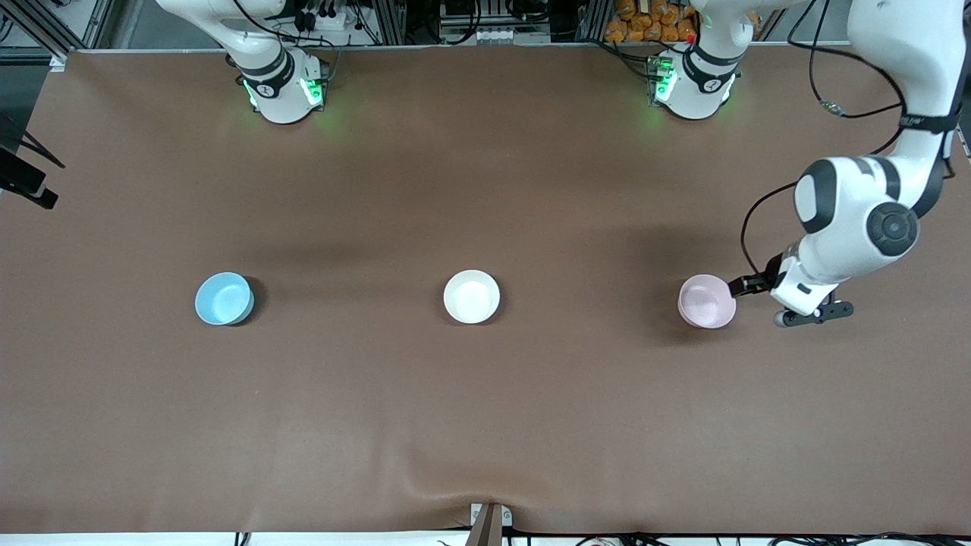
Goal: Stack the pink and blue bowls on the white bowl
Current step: 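Reach the left gripper down to the pink bowl rim and grasp it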
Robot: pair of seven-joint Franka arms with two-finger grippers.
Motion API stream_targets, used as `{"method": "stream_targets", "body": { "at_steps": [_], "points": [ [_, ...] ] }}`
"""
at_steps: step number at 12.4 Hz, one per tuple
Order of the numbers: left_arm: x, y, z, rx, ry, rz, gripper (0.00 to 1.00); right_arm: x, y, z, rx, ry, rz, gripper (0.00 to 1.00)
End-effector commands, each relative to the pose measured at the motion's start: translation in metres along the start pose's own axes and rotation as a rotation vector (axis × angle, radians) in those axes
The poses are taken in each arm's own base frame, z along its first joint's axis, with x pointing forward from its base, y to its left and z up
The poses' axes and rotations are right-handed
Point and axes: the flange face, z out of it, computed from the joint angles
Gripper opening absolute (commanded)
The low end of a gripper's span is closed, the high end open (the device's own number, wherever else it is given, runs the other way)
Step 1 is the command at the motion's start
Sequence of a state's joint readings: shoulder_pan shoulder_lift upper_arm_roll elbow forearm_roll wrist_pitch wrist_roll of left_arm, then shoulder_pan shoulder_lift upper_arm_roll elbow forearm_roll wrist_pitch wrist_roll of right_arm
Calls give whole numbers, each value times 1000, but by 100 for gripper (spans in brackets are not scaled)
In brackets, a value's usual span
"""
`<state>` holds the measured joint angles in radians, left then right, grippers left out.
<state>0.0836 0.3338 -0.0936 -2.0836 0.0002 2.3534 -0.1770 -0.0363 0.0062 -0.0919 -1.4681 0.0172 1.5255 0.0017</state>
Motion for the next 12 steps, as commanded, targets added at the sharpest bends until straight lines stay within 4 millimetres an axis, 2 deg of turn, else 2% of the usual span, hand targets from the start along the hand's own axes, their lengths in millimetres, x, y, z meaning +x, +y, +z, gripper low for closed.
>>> {"method": "stream_targets", "body": {
  "at_steps": [1,4,7,10,12],
  "points": [
    [5,1,26,-3,13,8,72,2,0,-3,2,-4,5,100],
    [6,0,38,-4,7,6,65,1,-5,-4,4,-1,-3,100],
    [5,1,48,-2,-7,9,39,1,-8,-6,6,2,-12,100],
    [5,-2,53,-3,-11,3,24,1,-6,-5,4,2,-11,100],
    [4,0,53,-4,-13,5,8,2,-5,-5,2,7,-14,100]
  ]
}}
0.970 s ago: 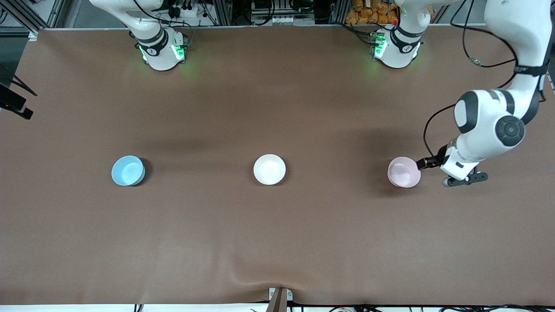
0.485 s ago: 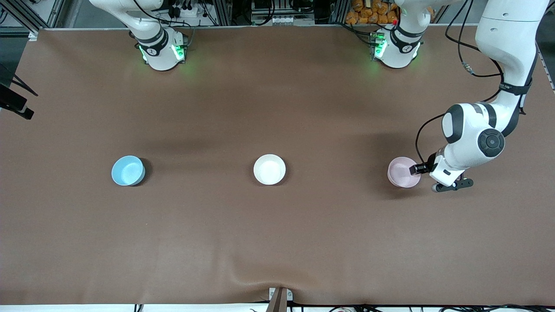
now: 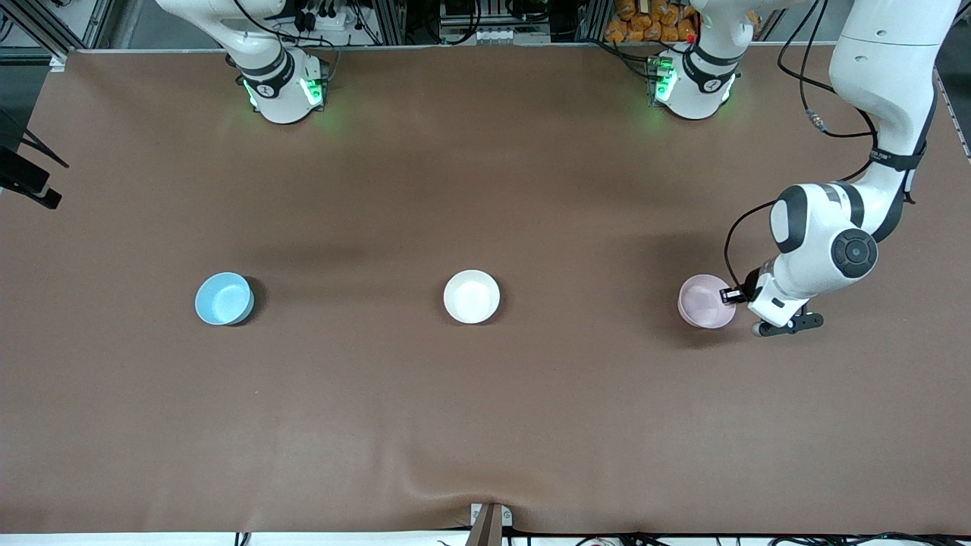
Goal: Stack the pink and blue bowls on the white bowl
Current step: 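Reach the left gripper down to the pink bowl rim and grasp it, then carry the pink bowl with the left gripper onto the white bowl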
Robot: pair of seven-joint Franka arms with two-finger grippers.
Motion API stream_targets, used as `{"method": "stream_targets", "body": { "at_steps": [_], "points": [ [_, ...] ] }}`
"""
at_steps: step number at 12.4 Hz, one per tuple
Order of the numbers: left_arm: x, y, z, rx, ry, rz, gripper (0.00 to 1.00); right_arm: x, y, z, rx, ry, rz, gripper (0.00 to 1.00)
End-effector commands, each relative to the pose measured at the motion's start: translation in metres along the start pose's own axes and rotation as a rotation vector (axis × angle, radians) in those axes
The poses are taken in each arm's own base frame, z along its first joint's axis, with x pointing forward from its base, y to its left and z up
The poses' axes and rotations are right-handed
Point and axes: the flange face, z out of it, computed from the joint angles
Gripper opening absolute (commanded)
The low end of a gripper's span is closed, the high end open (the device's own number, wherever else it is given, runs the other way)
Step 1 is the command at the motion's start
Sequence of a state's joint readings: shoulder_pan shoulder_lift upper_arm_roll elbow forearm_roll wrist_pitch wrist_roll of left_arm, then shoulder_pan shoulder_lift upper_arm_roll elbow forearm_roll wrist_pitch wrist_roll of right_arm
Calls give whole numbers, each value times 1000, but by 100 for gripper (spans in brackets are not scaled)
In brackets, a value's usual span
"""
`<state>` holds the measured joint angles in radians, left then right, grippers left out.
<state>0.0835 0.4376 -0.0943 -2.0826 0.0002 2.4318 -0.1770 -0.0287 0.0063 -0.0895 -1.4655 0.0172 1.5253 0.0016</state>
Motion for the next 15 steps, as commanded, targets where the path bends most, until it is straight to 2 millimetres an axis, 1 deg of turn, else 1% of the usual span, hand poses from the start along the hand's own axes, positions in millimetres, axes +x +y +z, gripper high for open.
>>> {"method": "stream_targets", "body": {
  "at_steps": [1,3,4,5,7,9,11,13,15],
  "points": [
    [2,1,0,2,12,11,0,2,0,-4,2,5,-5,100],
    [2,2,-3,1,18,12,0,2,2,-4,2,3,-2,100],
    [2,3,-9,1,23,20,0,2,0,-4,2,5,-5,100],
    [2,9,-20,-4,39,29,0,2,0,-4,2,3,-5,100],
    [-2,29,-52,-13,53,57,0,2,2,-4,2,3,-2,100],
    [-13,66,-89,-36,55,101,0,2,3,-4,1,3,1,100],
    [-22,115,-124,-67,49,161,0,2,3,-4,1,3,1,100],
    [-29,165,-155,-101,24,133,0,2,3,-4,1,3,1,100],
    [-41,217,-166,-135,20,76,0,2,3,-4,1,3,1,100]
  ]
}}
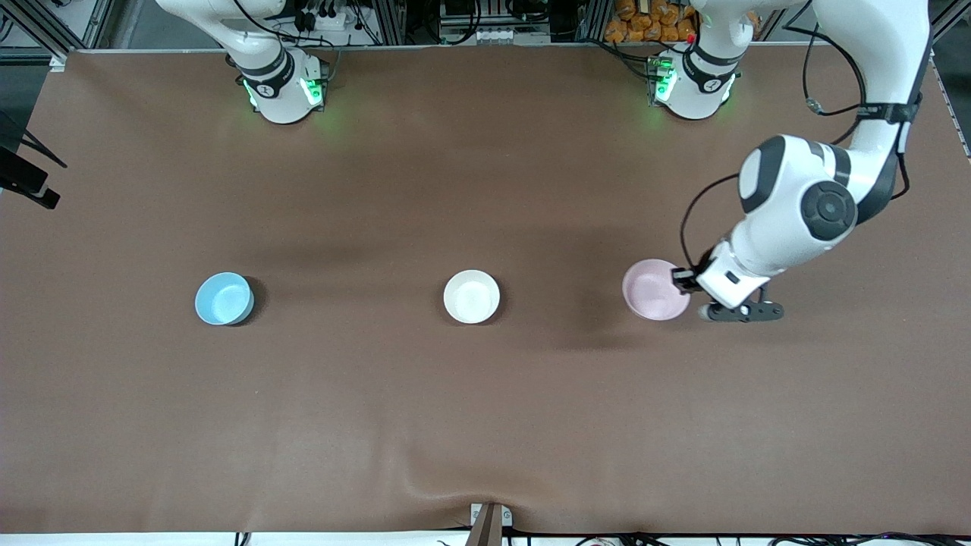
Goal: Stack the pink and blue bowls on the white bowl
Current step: 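Carry the pink bowl with the left gripper onto the white bowl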
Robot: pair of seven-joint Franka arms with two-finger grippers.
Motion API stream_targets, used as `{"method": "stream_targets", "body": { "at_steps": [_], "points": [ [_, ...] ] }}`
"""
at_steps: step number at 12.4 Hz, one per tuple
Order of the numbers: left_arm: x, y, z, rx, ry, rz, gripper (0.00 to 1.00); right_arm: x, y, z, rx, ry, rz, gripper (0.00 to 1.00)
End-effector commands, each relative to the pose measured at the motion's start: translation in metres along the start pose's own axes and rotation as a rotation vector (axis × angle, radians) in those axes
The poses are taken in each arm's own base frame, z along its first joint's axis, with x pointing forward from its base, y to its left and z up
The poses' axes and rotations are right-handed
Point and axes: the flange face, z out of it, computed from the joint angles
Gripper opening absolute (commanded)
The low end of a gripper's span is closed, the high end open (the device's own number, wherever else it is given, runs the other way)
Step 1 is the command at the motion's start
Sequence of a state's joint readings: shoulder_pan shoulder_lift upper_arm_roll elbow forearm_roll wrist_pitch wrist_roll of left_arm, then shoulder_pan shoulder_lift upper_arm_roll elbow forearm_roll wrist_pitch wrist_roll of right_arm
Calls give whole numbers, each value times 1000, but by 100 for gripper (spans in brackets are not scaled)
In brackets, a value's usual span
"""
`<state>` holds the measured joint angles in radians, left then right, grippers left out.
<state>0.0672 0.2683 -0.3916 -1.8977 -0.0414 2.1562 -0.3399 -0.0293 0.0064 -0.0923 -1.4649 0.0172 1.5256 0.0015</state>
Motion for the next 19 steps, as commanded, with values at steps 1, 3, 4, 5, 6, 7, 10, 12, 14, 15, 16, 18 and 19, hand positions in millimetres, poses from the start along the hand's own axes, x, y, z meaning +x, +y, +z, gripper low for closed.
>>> {"method": "stream_targets", "body": {
  "at_steps": [1,3,4,5,6,7,10,12,14,15,16,18,19],
  "points": [
    [0,58,-4,-52,-20,-84,0,2,1,-4,2,3,-4,100],
    [-6,103,2,-81,-35,-112,0,2,1,-3,2,0,-4,100],
    [-7,128,5,-106,-43,-115,0,2,1,-3,2,0,-4,100],
    [-6,144,10,-127,-58,-140,0,2,1,-3,2,0,-4,100],
    [-11,167,18,-133,-70,-153,0,2,1,-3,2,0,-4,100],
    [-14,183,29,-140,-81,-161,0,1,2,-3,2,-2,-1,100],
    [-15,206,52,-166,-85,-191,0,4,3,-1,12,0,3,100],
    [-23,224,72,-186,-80,-226,0,10,-1,10,1,-16,-4,100],
    [-25,236,94,-217,-67,-233,0,21,2,31,-7,-46,-2,100],
    [-29,241,111,-217,-71,-227,0,23,5,33,-8,-46,3,100],
    [-31,244,119,-210,-65,-221,0,24,18,36,-8,-46,26,100],
    [-40,252,133,-189,-56,-203,0,31,27,51,-9,-71,45,100],
    [-43,255,140,-185,-58,-198,0,33,29,56,-11,-81,45,100]
  ]
}}
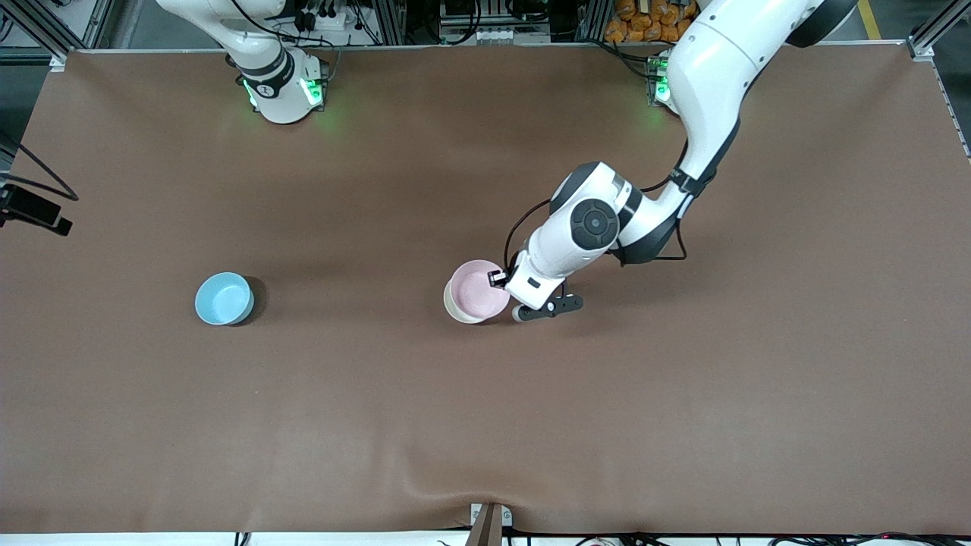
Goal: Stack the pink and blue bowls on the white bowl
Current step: 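Carry the pink bowl with the left gripper onto the white bowl, then release the pink bowl with the left gripper while the right gripper reaches the blue bowl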
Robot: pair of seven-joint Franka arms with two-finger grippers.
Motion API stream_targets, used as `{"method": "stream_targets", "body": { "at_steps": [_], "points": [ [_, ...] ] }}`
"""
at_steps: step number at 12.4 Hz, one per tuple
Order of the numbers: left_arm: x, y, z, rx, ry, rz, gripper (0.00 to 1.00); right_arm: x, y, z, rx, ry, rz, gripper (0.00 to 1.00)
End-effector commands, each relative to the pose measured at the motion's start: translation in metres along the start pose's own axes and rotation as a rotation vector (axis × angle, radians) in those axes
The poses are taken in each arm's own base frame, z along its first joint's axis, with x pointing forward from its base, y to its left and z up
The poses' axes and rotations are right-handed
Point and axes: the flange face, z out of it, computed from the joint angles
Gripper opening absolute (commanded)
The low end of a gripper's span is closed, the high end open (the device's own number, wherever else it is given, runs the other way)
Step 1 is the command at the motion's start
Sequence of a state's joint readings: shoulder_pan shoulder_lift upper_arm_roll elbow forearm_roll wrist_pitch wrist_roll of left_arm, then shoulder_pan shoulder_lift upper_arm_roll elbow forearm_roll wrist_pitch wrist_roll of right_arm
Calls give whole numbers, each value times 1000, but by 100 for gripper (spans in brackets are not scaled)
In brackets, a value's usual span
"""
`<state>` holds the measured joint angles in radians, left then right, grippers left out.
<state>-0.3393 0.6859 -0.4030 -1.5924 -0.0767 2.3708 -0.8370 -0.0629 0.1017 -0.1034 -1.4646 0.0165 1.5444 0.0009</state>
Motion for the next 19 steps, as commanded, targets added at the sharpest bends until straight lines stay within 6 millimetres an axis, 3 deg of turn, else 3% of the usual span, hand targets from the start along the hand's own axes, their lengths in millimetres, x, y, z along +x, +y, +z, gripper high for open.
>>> {"method": "stream_targets", "body": {
  "at_steps": [1,3,7,11,12,13,14,16,19],
  "points": [
    [-2,9,12,-9,16,-4,0,9,6,11,-2,-19,3,100],
    [-2,7,31,-17,17,0,0,30,18,57,3,-93,28,100],
    [-1,5,41,-6,32,2,0,61,25,166,-8,-249,-5,100],
    [-5,5,52,5,23,5,0,52,37,273,-4,-215,-40,100],
    [-4,3,53,8,25,4,93,47,39,288,-4,-209,-40,100],
    [-10,11,48,0,31,10,100,43,37,298,-5,-213,-42,100],
    [-5,9,39,7,44,-6,100,40,40,314,1,-225,-34,100],
    [4,5,-9,53,59,-12,100,29,43,345,-2,-190,-27,100],
    [17,-20,-120,236,150,30,100,23,45,360,1,-176,-19,95]
  ]
}}
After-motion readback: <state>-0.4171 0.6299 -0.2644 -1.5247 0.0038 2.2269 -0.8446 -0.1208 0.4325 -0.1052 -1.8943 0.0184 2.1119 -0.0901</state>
